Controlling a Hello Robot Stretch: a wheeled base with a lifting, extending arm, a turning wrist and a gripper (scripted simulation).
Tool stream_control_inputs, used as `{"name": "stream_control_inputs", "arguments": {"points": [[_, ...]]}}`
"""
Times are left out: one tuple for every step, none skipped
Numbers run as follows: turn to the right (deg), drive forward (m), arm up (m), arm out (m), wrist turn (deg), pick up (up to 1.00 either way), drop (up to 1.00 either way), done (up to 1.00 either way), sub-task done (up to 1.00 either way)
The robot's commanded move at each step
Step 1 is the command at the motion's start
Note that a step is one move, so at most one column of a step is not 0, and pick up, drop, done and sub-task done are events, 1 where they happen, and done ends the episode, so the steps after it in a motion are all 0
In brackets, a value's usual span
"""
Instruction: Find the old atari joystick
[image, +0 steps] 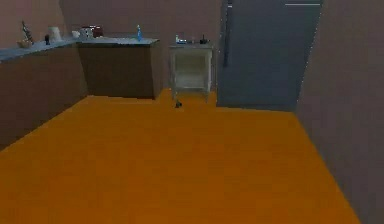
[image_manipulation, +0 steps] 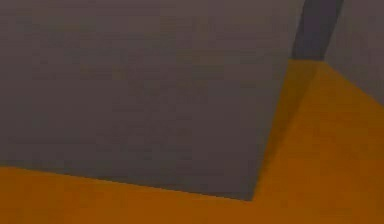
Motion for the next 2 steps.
{"name": "stream_control_inputs", "arguments": {"points": [[0.0, 1.00, 0.00, 0.00, 0.0, 0.00, 0.00, 0.00, 0.00], [0.0, 1.00, 0.00, 0.00, 0.0, 0.00, 0.00, 0.00, 0.00]]}}
